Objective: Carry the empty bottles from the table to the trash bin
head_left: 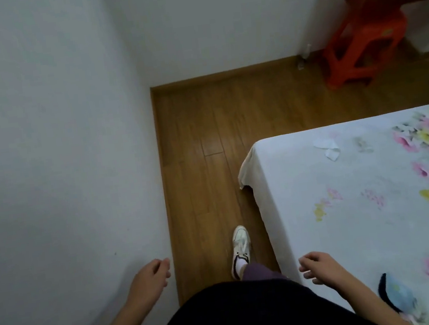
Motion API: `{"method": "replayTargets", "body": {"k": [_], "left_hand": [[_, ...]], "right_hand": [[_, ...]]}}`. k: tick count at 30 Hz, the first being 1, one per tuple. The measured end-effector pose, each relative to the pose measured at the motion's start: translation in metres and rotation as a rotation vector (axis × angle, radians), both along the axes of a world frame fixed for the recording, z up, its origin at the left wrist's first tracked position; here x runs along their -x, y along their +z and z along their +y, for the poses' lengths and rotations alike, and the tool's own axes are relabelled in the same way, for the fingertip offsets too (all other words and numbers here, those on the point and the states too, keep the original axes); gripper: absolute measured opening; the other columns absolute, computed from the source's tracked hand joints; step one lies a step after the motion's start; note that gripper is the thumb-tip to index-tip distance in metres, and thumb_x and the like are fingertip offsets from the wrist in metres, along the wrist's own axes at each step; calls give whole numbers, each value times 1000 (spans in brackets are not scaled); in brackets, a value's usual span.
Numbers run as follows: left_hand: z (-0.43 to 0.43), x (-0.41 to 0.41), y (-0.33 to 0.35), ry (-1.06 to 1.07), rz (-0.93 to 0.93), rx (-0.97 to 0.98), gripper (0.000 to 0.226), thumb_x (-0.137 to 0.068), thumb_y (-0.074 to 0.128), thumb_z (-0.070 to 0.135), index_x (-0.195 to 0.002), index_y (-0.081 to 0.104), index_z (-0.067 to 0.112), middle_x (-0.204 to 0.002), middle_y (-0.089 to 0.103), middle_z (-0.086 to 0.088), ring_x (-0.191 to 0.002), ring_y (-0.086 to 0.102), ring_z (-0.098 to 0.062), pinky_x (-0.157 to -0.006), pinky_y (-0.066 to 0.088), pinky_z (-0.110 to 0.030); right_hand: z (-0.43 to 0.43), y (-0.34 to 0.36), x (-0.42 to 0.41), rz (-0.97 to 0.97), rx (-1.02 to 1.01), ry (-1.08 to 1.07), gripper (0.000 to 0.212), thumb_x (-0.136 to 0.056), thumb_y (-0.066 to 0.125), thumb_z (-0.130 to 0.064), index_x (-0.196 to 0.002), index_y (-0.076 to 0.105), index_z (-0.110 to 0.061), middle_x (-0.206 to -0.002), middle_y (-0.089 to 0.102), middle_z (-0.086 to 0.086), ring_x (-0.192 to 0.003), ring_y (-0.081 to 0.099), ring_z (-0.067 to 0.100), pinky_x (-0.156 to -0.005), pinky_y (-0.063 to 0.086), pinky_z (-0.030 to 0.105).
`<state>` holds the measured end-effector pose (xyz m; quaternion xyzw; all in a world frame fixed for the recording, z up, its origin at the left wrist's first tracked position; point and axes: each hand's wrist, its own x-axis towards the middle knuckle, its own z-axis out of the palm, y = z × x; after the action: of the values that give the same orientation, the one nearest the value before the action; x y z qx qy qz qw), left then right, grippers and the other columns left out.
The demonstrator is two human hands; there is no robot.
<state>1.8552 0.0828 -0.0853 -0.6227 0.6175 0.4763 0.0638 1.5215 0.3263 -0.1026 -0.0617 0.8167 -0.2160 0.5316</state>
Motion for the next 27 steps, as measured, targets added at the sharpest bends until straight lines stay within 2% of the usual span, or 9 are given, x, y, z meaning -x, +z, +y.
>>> {"method": "replayTargets", "body": {"k": [3, 7, 10, 13, 15, 17, 20, 25, 27], "left_hand": [[-38, 22, -3, 23, -81, -17, 38, -103, 46, 40, -90, 68, 13, -86, 72, -4, -77, 70, -19, -77, 56, -36], [-84, 50, -1, 136, -58, -4, 35, -102, 49, 33, -85, 67, 9, -84, 72, -10, -70, 68, -23, -62, 49, -31], [-123, 65, 0, 228, -32, 14, 33, -102, 51, 30, -84, 67, 7, -82, 72, -13, -62, 64, -23, -58, 46, -30], [-164, 77, -5, 276, -56, -3, 33, -101, 52, 31, -85, 68, 7, -81, 73, -11, -62, 66, -24, -59, 46, -31], [-194, 86, -14, 309, -73, -19, 33, -101, 52, 33, -86, 69, 8, -82, 73, -11, -64, 67, -25, -60, 46, -32], [-229, 99, -24, 323, -75, -43, 33, -101, 53, 32, -85, 68, 8, -81, 73, -13, -63, 66, -26, -59, 44, -32], [-290, 128, -33, 300, -63, -68, 32, -101, 53, 30, -85, 68, 8, -83, 73, -15, -62, 65, -26, -59, 43, -31], [-404, 211, -19, 155, -4, -75, 30, -102, 51, 30, -90, 68, 9, -87, 72, -14, -68, 65, -27, -63, 46, -34], [-450, 257, -8, 79, 20, -65, 30, -102, 50, 31, -91, 68, 10, -89, 72, -13, -73, 66, -27, -67, 47, -35]], "right_hand": [[-63, 5, 31, -8, 18, 38, 17, -97, 52, -9, -93, 65, 1, -83, 66, 12, -65, 56, 19, -55, 40, 24], [-162, 15, 70, 4, 109, 187, 14, -95, 58, -18, -83, 65, -16, -85, 72, 6, -70, 64, 17, -63, 49, 26], [-239, 32, 97, 29, 187, 275, 11, -95, 58, -25, -92, 67, -19, -93, 73, 6, -82, 68, 20, -76, 54, 34], [-311, 46, 124, 27, 255, 341, 18, -97, 55, -30, -108, 66, -20, -101, 71, 1, -93, 67, 15, -76, 53, 24], [-351, 47, 140, 30, 290, 351, 21, -96, 56, -32, -110, 67, -21, -102, 70, -1, -96, 67, 15, -78, 55, 26], [-385, 44, 158, 41, 296, 326, 21, -95, 57, -31, -109, 67, -19, -102, 70, 1, -95, 68, 18, -80, 58, 29], [-424, 43, 186, 48, 283, 250, 17, -96, 57, -24, -105, 67, -14, -98, 71, 9, -92, 70, 25, -74, 56, 30], [-448, 31, 233, 90, 179, 56, 18, -95, 58, -16, -99, 70, -4, -90, 72, 11, -77, 66, 18, -69, 49, 26], [-447, 25, 250, 82, 139, -60, 13, -95, 58, -14, -92, 69, -7, -89, 73, 12, -71, 65, 16, -66, 48, 24]]}}
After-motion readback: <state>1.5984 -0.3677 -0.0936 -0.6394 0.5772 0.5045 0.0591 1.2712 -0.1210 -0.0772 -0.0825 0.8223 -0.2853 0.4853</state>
